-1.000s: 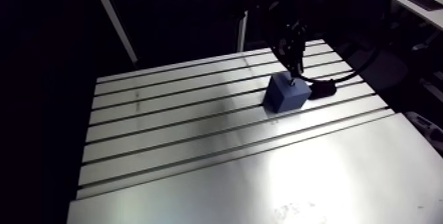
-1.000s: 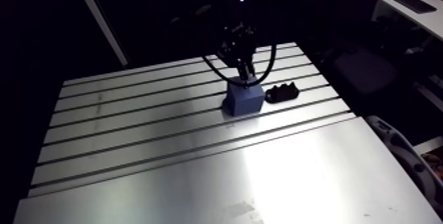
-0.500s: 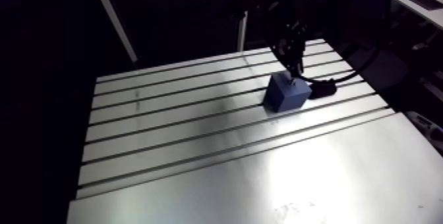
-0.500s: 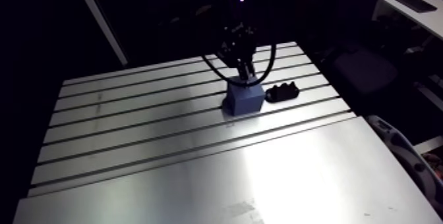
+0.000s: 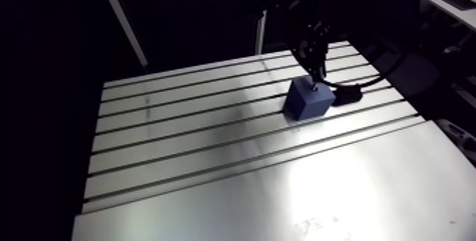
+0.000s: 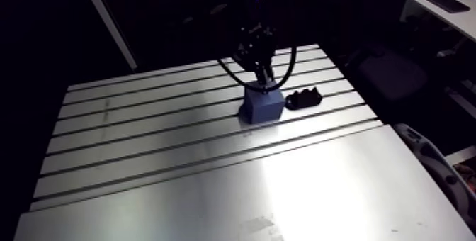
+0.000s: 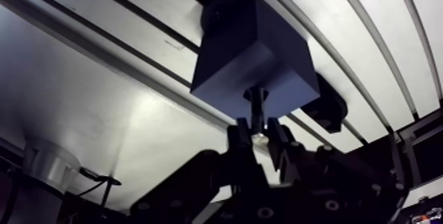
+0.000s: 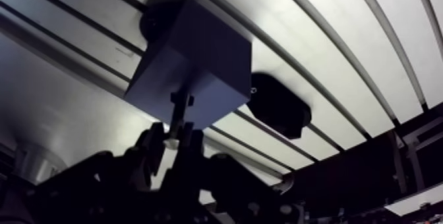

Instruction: Pick up the M10 bolt and insert it into the hex recess until seated.

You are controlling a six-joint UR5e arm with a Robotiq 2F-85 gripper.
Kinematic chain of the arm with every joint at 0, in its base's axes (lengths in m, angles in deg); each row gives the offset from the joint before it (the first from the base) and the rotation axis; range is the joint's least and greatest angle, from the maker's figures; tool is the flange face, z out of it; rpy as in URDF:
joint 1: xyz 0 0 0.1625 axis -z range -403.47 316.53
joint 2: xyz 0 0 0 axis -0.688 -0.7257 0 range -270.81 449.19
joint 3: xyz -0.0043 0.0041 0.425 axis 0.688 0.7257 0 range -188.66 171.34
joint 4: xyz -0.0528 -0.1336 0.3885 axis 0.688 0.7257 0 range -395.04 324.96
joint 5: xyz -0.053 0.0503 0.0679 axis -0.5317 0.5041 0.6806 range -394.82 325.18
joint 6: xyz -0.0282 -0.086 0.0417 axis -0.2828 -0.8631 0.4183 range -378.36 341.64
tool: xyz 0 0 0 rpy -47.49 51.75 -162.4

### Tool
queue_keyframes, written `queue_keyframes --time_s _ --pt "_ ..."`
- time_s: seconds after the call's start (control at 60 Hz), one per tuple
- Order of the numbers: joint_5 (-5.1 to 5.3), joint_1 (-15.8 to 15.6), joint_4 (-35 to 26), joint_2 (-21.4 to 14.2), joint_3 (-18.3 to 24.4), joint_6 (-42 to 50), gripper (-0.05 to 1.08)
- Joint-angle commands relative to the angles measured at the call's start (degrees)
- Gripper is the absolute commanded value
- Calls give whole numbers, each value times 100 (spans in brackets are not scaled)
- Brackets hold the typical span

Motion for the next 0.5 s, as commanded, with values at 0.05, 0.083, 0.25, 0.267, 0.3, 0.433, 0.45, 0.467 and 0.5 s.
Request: queue_keyframes --time_s 0.05,0.083,0.25,0.267,0.3,0.433,0.45,0.467,0.5 --pt "0 -2 9 1 -26 1 98" --pt "0 -2 9 1 -20 1 98" --pt "0 -2 9 1 -19 1 98" --pt "0 -2 9 1 -19 1 98" --pt "0 -2 16 1 -19 1 98" --pt "0 6 26 17 -19 10 98" --pt "0 6 26 18 -19 10 98" --pt "0 6 26 18 -19 10 98" --pt "0 6 34 18 -19 10 98"
